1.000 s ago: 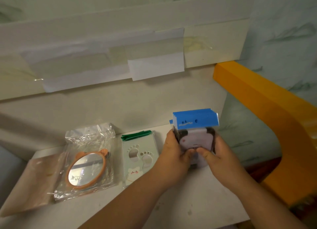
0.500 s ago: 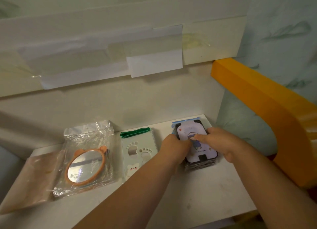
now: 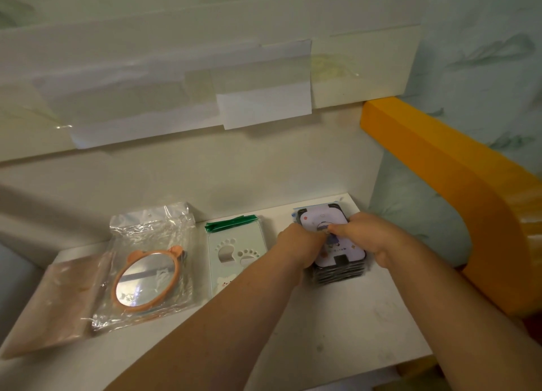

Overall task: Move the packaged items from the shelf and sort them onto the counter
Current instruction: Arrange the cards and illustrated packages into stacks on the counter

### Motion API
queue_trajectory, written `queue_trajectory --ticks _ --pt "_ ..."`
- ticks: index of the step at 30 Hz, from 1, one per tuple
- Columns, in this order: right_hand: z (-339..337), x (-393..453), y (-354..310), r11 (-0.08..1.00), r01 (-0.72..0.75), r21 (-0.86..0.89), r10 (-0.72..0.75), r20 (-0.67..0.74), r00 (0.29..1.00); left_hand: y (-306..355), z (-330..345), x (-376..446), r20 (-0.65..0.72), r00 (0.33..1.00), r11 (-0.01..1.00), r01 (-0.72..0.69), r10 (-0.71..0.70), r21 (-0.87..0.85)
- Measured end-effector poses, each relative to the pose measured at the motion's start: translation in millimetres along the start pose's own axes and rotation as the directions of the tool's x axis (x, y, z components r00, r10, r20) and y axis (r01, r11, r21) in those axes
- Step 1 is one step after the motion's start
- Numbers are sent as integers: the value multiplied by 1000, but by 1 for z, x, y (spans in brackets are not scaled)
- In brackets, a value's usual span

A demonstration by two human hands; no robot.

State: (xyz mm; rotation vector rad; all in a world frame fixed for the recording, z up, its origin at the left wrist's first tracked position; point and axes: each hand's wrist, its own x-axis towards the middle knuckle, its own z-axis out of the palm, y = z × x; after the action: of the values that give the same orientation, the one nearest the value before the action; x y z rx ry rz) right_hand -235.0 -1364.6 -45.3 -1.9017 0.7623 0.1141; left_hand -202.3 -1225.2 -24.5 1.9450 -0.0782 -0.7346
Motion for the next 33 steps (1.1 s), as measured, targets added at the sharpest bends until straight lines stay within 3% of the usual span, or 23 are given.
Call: queue_trajectory --ticks 7,10,14,16,20,33 --pt "-2 -26 20 998 62 20 -60 -105 993 -12 6 -5 -120 992 998 33 -39 -50" --pt "-1 -47 28 985 161 61 -159 -33 987 -18 15 -13 -35 999 998 17 -18 -54" --pt "1 -64 35 950 291 111 -300 73 951 -29 20 -21 -63 998 988 -38 29 -153" --pt "2 -63 45 944 328 35 -330 74 941 -30 21 -28 -95 993 976 -85 67 -201" --pt "10 -49 59 895 382 -232 -411 -90 907 -36 28 -34 -136 980 979 -162 144 -127" --pt "7 -44 51 865 390 -316 -443 -116 889 -21 28 -39 -129 986 991 -114 105 -71"
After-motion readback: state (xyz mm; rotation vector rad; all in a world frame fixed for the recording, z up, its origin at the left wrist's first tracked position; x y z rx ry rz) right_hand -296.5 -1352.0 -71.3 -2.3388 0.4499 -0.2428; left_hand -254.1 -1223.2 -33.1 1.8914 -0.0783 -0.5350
